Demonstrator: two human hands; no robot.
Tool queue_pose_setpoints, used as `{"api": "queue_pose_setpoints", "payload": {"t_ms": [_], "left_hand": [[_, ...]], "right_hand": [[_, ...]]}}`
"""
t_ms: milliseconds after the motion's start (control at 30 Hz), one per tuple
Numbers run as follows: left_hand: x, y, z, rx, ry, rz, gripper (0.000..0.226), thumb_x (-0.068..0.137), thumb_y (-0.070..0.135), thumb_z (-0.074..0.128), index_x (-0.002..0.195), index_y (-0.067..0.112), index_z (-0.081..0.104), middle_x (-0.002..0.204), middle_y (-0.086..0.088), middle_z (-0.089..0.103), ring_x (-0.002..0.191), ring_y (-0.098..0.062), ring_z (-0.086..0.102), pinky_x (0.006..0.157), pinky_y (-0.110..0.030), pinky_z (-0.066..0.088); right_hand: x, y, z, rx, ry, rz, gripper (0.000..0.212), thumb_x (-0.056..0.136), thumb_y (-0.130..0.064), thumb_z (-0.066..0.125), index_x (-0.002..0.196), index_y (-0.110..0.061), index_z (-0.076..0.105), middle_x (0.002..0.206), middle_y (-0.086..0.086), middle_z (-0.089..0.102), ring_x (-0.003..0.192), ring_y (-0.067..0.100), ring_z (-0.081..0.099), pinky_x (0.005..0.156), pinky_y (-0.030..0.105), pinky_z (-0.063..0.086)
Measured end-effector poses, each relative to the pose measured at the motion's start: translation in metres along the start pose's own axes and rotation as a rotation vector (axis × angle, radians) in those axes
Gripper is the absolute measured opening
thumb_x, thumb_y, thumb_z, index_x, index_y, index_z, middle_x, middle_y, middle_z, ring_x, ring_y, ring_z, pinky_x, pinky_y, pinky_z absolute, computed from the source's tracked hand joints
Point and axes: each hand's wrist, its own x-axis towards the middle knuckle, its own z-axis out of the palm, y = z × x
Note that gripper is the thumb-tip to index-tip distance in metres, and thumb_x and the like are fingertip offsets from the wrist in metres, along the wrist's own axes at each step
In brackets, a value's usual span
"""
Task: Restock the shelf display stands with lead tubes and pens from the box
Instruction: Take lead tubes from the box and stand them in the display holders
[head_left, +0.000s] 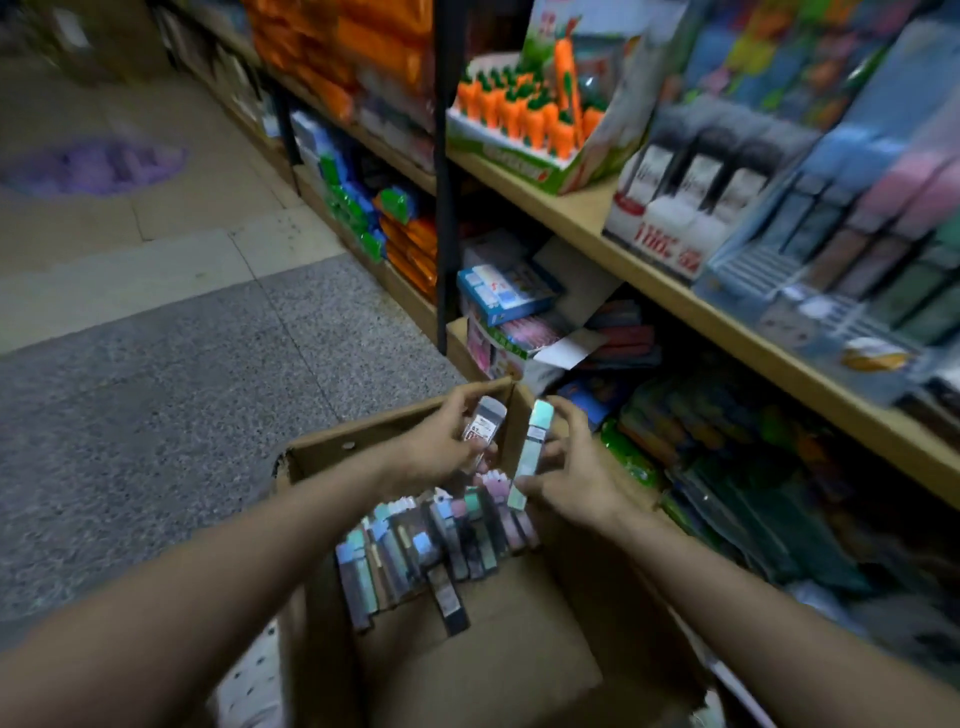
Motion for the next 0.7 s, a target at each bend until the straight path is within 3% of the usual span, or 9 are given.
{"api": "queue_pose_setpoints", "payload": {"t_ms": [33, 167, 233, 300, 467, 567, 700], "left_hand": [[-0.003, 0.021, -0.003, 0.059, -0.049, 0.043, 0.059, 0.096, -0.002, 0.048, 0.133, 0.04, 0.029, 0.1, -0.013, 0.061, 0.076, -0.023, 0.065, 0.075, -0.05, 0.056], [-0.022, 0.083, 0.001, 0.125, -0.074, 0.187, 0.056, 0.096, 0.001, 0.048, 0.134, 0.039, 0.034, 0.102, -0.011, 0.062, 0.069, -0.011, 0.068, 0.063, -0.027, 0.056], [-0.03, 0.097, 0.014, 0.139, -0.086, 0.235, 0.053, 0.097, 0.002, 0.049, 0.135, 0.037, 0.035, 0.104, -0.012, 0.061, 0.076, -0.016, 0.068, 0.067, -0.032, 0.059], [-0.035, 0.109, 0.032, 0.141, -0.115, 0.27, 0.052, 0.097, 0.002, 0.048, 0.136, 0.033, 0.034, 0.108, -0.013, 0.061, 0.085, -0.021, 0.066, 0.074, -0.04, 0.06], [-0.026, 0.14, 0.081, 0.037, -0.211, 0.405, 0.048, 0.098, 0.003, 0.047, 0.134, 0.032, 0.034, 0.119, -0.016, 0.061, 0.106, -0.029, 0.063, 0.079, -0.043, 0.058], [-0.017, 0.157, 0.1, -0.039, -0.218, 0.411, 0.052, 0.099, 0.004, 0.048, 0.139, 0.03, 0.029, 0.111, -0.017, 0.062, 0.089, -0.028, 0.065, 0.079, -0.044, 0.058], [-0.005, 0.175, 0.116, -0.1, -0.196, 0.412, 0.051, 0.099, 0.005, 0.048, 0.141, 0.023, 0.026, 0.099, -0.007, 0.064, 0.074, -0.016, 0.065, 0.068, -0.033, 0.059]], "right_hand": [[-0.003, -0.013, -0.012, -0.02, 0.021, -0.016, 0.096, 0.07, 0.01, 0.077, 0.139, -0.032, 0.024, 0.077, -0.001, 0.062, 0.067, 0.006, 0.067, 0.063, 0.027, 0.057], [-0.022, -0.052, -0.055, -0.098, 0.124, -0.085, 0.09, 0.072, 0.002, 0.079, 0.128, -0.045, 0.026, 0.09, 0.01, 0.063, 0.072, 0.015, 0.07, 0.063, 0.03, 0.06], [-0.035, -0.066, -0.07, -0.095, 0.152, -0.111, 0.086, 0.071, 0.001, 0.08, 0.121, -0.047, 0.029, 0.09, 0.011, 0.064, 0.071, 0.021, 0.072, 0.065, 0.038, 0.061], [-0.048, -0.075, -0.081, -0.083, 0.192, -0.139, 0.08, 0.071, -0.001, 0.081, 0.114, -0.045, 0.03, 0.087, 0.013, 0.065, 0.067, 0.02, 0.073, 0.059, 0.032, 0.06], [-0.079, -0.093, -0.12, -0.204, 0.359, -0.23, 0.066, 0.075, -0.011, 0.081, 0.103, -0.039, 0.029, 0.077, 0.0, 0.069, 0.062, 0.008, 0.07, 0.053, 0.02, 0.055], [-0.095, -0.111, -0.162, -0.341, 0.499, -0.303, 0.055, 0.079, -0.023, 0.079, 0.1, -0.037, 0.03, 0.074, -0.012, 0.067, 0.063, 0.001, 0.067, 0.053, 0.014, 0.05], [-0.111, -0.138, -0.226, -0.462, 0.739, -0.357, 0.047, 0.078, -0.029, 0.08, 0.09, -0.041, 0.036, 0.073, -0.005, 0.062, 0.064, 0.003, 0.065, 0.057, 0.028, 0.054]]}}
